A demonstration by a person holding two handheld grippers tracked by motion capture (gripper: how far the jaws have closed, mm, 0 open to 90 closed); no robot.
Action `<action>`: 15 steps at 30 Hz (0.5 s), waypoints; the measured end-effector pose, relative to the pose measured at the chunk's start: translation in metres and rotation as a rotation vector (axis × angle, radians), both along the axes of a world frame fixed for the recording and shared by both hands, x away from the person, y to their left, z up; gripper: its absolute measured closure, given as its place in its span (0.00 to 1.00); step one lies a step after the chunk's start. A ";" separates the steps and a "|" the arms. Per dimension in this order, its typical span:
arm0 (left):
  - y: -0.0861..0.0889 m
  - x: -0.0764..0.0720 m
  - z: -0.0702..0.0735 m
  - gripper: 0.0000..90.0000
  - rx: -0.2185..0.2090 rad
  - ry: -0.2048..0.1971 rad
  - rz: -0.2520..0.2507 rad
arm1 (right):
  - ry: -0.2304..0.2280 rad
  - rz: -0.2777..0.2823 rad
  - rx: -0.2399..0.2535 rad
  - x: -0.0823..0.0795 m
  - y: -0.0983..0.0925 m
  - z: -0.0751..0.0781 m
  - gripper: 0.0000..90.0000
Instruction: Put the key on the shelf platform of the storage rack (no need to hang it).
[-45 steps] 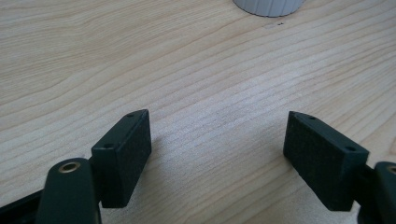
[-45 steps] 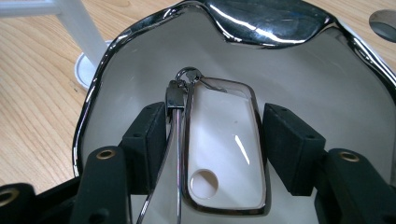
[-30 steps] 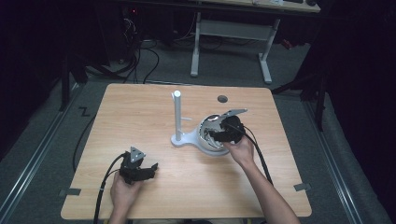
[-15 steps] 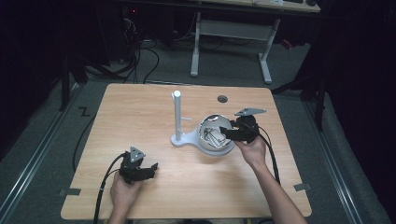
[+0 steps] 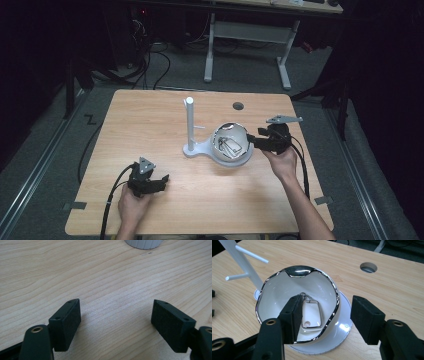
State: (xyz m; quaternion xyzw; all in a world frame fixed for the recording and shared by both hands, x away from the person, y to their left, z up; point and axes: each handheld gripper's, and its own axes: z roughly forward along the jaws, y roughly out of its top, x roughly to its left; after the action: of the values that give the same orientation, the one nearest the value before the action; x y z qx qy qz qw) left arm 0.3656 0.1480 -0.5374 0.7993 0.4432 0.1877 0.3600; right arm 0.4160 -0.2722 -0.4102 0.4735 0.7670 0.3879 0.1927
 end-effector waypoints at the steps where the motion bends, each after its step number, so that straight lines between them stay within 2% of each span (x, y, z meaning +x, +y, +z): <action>1: 0.000 0.000 0.000 0.27 0.000 0.000 0.000 | -0.004 0.001 -0.001 -0.001 -0.002 0.001 0.48; 15: 0.000 0.000 0.000 0.27 -0.001 0.000 0.003 | -0.017 -0.024 0.017 -0.017 -0.019 0.012 0.47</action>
State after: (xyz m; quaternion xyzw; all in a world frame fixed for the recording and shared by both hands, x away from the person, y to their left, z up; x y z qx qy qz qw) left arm 0.3656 0.1479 -0.5374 0.7985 0.4443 0.1880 0.3602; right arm 0.3988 -0.2911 -0.3983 0.4809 0.7564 0.3958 0.1997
